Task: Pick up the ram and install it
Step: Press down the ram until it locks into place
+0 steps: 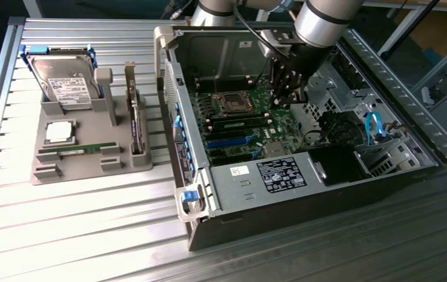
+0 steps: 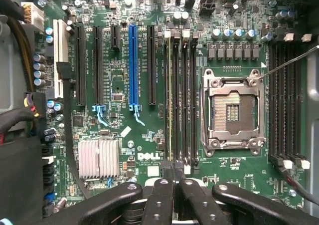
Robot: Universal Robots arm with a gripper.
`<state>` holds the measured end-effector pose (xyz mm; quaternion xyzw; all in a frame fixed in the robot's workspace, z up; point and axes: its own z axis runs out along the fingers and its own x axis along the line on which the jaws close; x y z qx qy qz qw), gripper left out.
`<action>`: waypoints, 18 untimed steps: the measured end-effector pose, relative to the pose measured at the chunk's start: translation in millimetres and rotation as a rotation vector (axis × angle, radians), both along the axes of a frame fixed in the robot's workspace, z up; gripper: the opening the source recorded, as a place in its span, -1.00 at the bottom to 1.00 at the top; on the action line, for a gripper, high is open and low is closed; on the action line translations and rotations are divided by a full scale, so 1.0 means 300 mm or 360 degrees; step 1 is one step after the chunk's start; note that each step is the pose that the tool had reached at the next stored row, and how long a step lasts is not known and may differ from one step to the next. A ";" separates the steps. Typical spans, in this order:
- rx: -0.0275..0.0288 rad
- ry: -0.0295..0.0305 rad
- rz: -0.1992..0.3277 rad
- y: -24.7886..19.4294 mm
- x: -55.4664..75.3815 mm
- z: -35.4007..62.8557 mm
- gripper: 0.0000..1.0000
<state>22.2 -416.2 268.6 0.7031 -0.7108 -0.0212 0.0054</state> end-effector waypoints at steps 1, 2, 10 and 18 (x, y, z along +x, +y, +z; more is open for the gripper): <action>0.00000 0.00000 0.0000 0.000 0.000 -0.006 -0.80; -0.00001 0.00000 0.0000 0.000 0.000 -0.016 -0.80; 0.00000 0.00000 0.0000 0.000 0.012 -0.044 -0.80; 0.00019 0.00001 0.0000 0.000 0.030 -0.076 -0.80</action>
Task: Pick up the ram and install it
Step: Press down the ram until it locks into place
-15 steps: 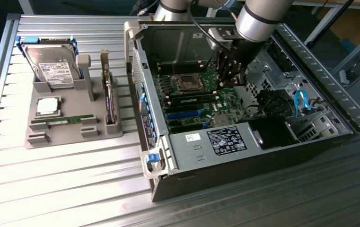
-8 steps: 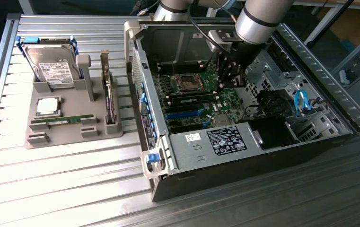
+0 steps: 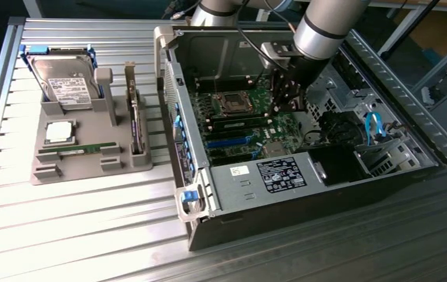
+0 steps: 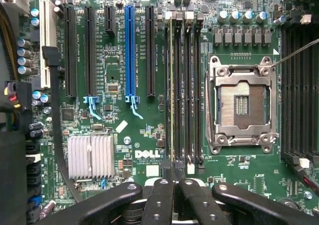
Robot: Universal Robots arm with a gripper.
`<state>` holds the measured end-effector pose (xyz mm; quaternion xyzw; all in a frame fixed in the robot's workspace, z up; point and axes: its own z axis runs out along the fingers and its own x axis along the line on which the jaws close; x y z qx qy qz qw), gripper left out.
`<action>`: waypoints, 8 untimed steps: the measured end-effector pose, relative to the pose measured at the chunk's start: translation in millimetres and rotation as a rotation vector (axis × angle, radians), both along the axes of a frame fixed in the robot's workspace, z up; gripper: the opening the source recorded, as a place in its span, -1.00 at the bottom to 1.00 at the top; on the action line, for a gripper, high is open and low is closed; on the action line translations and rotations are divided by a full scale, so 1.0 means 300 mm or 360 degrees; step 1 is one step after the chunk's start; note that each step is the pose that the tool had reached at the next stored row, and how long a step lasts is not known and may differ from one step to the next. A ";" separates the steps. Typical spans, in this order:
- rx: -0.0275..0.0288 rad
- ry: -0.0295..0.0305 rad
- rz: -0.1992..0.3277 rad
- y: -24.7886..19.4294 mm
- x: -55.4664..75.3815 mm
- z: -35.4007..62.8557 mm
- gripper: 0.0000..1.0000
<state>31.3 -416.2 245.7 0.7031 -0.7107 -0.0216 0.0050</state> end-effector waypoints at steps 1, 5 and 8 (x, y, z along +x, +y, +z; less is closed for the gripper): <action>0.00002 0.00000 0.0000 0.000 0.000 -0.003 -0.80; 0.00002 0.00000 0.0000 0.000 0.000 -0.022 -0.80; 0.00009 -0.00001 0.0000 0.000 0.000 -0.024 -0.80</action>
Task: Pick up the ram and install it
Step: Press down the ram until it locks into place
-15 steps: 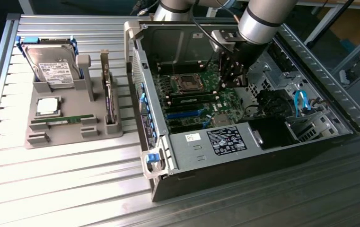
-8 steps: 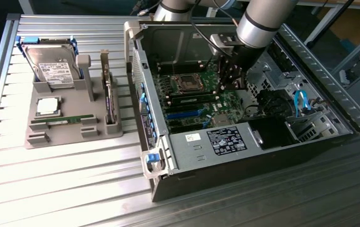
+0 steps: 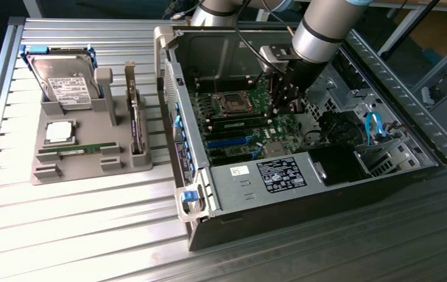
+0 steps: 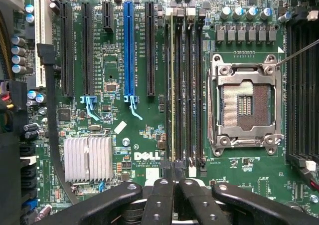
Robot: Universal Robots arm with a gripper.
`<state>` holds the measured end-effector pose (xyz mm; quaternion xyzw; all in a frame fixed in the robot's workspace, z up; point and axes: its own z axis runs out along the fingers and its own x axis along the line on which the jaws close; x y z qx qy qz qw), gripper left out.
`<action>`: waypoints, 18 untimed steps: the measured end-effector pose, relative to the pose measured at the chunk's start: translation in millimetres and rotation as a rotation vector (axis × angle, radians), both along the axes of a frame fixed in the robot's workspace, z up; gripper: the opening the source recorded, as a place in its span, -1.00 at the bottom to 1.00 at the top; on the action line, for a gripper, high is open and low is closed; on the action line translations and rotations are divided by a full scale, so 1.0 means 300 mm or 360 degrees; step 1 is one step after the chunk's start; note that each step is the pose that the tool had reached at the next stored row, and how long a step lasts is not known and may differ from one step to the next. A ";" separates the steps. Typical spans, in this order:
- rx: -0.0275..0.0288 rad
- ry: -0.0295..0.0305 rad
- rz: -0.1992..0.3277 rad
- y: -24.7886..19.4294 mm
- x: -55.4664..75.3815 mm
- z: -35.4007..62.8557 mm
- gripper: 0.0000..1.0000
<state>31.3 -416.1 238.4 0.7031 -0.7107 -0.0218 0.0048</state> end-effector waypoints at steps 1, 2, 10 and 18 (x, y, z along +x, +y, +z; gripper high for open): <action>-0.00002 0.00001 0.0000 0.000 0.000 -0.003 -0.80; -0.00003 0.00001 0.0000 0.000 0.000 -0.007 -0.80; -0.00003 0.00002 0.0000 0.000 0.000 -0.014 -0.80; -0.00003 0.00001 0.0000 0.000 0.000 -0.023 -0.80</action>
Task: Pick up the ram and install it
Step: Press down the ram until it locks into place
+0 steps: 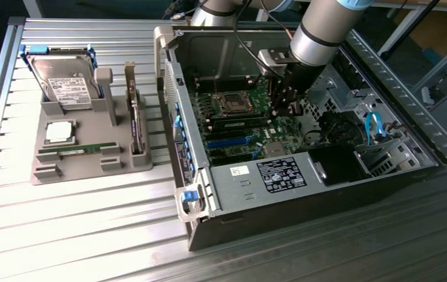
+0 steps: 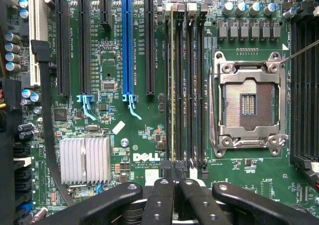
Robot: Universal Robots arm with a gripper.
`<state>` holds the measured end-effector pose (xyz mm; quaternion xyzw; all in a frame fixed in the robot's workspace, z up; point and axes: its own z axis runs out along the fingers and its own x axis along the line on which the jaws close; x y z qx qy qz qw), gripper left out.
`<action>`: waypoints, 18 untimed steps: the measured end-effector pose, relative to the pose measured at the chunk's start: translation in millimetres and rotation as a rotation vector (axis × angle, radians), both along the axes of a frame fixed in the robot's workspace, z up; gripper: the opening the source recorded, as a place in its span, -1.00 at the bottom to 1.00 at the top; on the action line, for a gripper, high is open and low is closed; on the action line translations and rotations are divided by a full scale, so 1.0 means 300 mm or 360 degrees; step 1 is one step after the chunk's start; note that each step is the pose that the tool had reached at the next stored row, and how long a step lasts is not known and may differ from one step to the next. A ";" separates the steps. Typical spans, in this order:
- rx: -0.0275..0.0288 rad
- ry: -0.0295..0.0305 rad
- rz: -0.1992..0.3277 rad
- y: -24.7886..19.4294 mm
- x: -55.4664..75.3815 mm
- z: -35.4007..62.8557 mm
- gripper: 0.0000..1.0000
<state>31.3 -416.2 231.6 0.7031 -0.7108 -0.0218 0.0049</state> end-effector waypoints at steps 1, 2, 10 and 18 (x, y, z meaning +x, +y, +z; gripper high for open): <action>0.00000 0.00000 0.0000 0.000 0.000 0.000 -0.80; -0.00001 0.00000 0.0000 0.000 0.000 0.000 -0.80; 0.00001 0.00000 0.0000 0.000 0.000 -0.003 -0.80; 0.00001 0.00000 0.0000 0.000 0.001 0.030 -0.80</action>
